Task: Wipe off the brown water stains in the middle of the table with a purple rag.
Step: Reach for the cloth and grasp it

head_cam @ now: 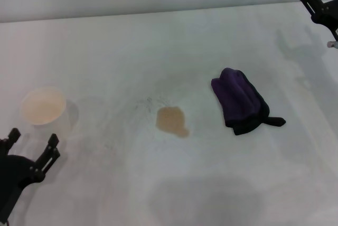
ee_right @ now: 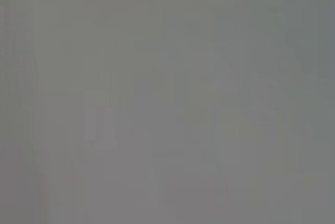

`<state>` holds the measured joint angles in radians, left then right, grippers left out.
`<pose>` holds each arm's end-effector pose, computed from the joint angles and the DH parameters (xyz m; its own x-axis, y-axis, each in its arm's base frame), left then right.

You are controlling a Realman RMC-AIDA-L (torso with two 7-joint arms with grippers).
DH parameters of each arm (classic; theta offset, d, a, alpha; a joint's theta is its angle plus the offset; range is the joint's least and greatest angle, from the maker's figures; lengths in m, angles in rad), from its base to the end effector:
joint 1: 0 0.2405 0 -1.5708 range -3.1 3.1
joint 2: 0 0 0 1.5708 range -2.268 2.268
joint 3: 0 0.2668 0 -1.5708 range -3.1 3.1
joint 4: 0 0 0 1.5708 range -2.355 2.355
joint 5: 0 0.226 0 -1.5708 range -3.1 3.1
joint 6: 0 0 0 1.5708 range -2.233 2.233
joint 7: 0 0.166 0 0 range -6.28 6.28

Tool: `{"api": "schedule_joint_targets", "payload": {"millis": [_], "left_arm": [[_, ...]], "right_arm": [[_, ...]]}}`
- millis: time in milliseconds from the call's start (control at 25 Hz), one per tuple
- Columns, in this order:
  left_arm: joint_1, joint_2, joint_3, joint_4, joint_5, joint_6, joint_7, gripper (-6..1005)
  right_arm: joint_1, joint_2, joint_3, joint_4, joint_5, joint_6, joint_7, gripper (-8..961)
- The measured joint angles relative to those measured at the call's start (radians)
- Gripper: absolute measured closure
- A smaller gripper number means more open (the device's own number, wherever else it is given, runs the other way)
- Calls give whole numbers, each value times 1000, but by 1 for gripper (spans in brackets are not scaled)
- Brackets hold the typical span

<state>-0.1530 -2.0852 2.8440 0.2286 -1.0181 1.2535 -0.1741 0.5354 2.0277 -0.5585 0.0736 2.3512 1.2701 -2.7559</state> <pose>-0.3726 0.2299 -0.0999 0.6868 0.1762 0.7052 0.7165 -0.3268 -0.6162 0.3573 0.3791 0.0138 0.5840 0.0921 -0.8065 -0.8012 -0.0945 -0.5909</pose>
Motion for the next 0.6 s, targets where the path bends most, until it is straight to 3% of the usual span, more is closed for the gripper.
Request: {"api": "schedule_joint_targets", "payload": {"millis": [160,320,600], "left_arm": [[39,1,-2,2,-12,107,-9,107],[59,1,-3,-5,-59,192,-40,107],[56,3,-3,-16,-197,228,-93,107]], "right_arm": [[1,-9,-31,-27,-49,-35,102,115],[-11,-13,-123,-156,-179,-121,291,115],[-34,-24,-423,-515,-465,-329,809,116]]}}
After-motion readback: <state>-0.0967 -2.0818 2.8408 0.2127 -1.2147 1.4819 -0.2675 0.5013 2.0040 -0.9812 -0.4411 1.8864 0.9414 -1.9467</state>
